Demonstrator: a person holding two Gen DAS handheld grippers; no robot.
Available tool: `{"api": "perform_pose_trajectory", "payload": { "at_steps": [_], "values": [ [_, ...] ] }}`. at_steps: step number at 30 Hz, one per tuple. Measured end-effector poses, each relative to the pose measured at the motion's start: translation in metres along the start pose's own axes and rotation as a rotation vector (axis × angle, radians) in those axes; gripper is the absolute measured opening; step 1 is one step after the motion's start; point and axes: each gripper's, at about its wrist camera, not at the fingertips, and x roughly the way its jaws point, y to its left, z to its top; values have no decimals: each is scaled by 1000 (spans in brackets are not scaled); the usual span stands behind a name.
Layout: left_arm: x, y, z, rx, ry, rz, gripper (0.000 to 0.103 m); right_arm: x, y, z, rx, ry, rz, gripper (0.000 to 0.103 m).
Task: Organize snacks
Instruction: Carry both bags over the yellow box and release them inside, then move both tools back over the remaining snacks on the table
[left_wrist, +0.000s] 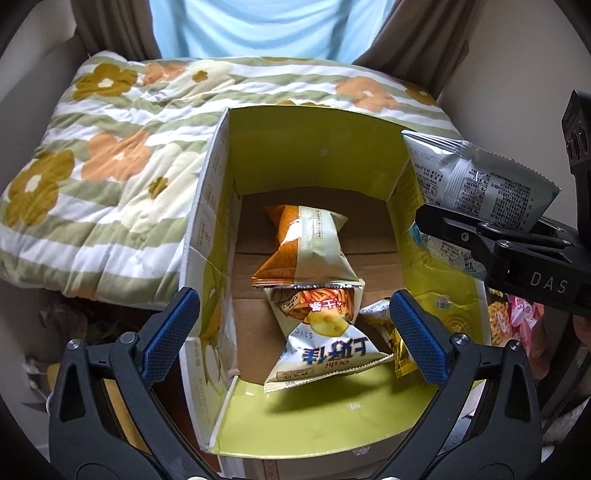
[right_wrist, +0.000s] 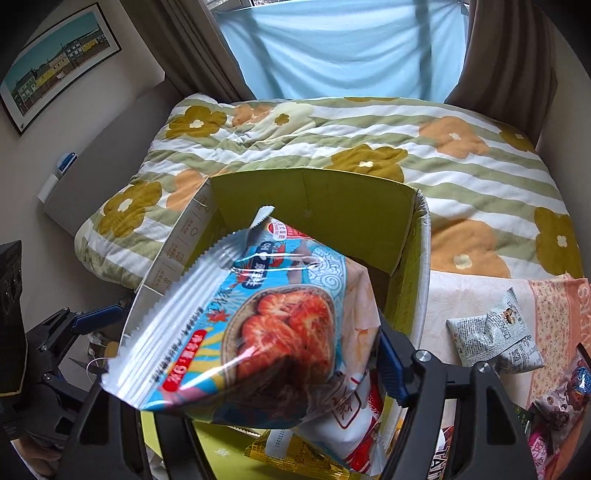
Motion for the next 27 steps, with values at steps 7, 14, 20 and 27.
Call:
{"api": "perform_pose_trajectory", "payload": {
  "at_steps": [7, 14, 20, 27],
  "values": [
    [-11, 5, -13, -27, -8, -15, 102, -15, 0, -4, 16, -74, -14, 102],
    [-23, 4, -26, -30, -25, -15, 102, -30, 7, -17, -9, -93, -10, 102],
    [-36, -2, -28, -6, -67, -33, 102, -46, 14, -25, -5, -125, -14, 102],
    [-41, -9, -31, 19, -107, -67, 102, -74, 16, -41, 7, -183, -41, 102]
  ]
}}
